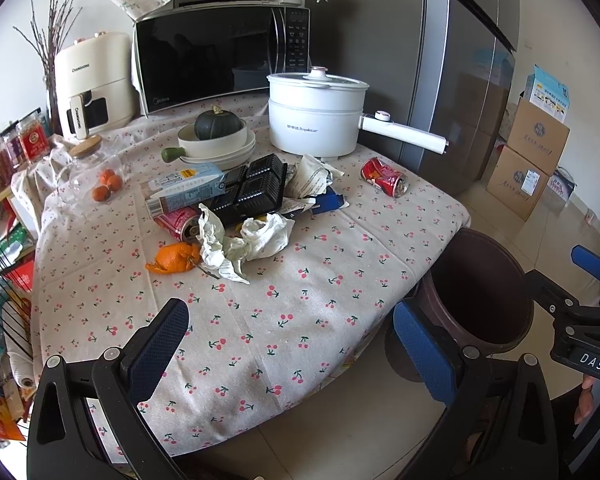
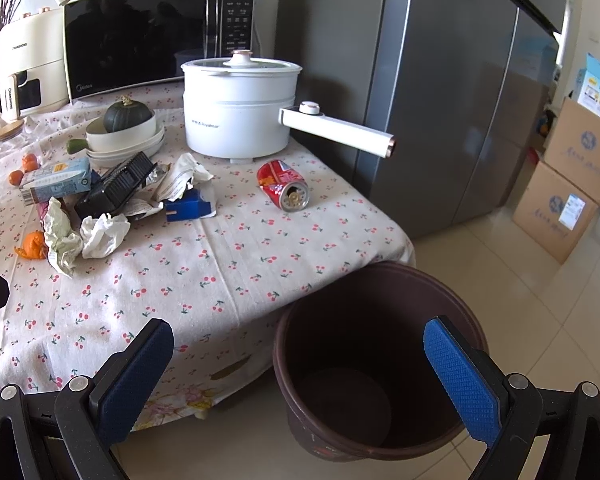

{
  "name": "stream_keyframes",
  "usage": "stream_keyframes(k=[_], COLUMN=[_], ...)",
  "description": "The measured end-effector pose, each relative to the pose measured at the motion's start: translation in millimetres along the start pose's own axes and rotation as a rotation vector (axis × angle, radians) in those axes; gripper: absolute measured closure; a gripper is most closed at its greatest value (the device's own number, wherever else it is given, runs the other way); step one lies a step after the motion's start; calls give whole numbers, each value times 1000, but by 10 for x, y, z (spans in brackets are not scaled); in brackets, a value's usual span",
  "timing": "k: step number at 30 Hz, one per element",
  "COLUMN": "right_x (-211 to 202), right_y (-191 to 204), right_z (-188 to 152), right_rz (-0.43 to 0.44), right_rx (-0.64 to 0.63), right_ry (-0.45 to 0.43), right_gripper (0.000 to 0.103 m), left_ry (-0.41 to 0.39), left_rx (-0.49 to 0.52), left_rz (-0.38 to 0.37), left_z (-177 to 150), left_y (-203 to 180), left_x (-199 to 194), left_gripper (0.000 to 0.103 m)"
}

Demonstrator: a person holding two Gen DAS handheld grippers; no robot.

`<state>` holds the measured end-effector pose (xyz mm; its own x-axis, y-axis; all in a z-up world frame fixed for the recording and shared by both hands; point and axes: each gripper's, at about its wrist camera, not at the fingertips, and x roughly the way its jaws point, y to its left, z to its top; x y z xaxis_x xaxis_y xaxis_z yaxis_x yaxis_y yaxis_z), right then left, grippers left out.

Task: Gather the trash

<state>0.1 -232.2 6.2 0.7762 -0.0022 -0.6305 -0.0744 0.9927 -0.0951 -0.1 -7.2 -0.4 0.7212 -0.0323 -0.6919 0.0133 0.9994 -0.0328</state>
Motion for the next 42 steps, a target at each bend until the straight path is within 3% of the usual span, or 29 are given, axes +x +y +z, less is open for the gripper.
stream_keyframes(k=[7, 12, 17, 23, 26, 28, 30, 34, 38, 42], right_x=[19, 57, 170, 647, 870, 1021, 1146, 1213, 1266, 1315], right_y=[-9, -33, -80, -11, -16, -12, 25, 10, -38, -75], right_z=[10, 196, 565, 952, 943, 842, 776, 836, 910, 924], right_rz=[2, 41, 105, 117, 132, 133, 169, 188, 169, 165], right_rx=[12, 20, 47, -15, -8, -10, -39, -37, -31, -19], right_ry=[9, 44, 81, 189, 207, 272, 333, 339, 331, 336], right_gripper=[0, 0, 0, 0, 0, 0, 0, 0, 0, 0], left_ry=[-12, 2, 157, 302, 346, 359, 420, 476, 502, 526], left_rx=[4, -18, -75, -101, -78, -109, -155, -213, -175, -109], left_rz=[27, 42, -74, -72, -37, -45, -88, -141, -104, -26], left_z=[31, 119, 347, 603, 690, 696, 702, 704, 714, 737], left_y=[30, 124, 340, 587, 684, 789, 865, 885, 753, 695], left_x=[-24, 17, 296, 797, 1107, 1304, 1517, 1847, 2071, 2244], left_gripper=[0, 0, 0, 0, 1, 2, 8, 10, 12, 21])
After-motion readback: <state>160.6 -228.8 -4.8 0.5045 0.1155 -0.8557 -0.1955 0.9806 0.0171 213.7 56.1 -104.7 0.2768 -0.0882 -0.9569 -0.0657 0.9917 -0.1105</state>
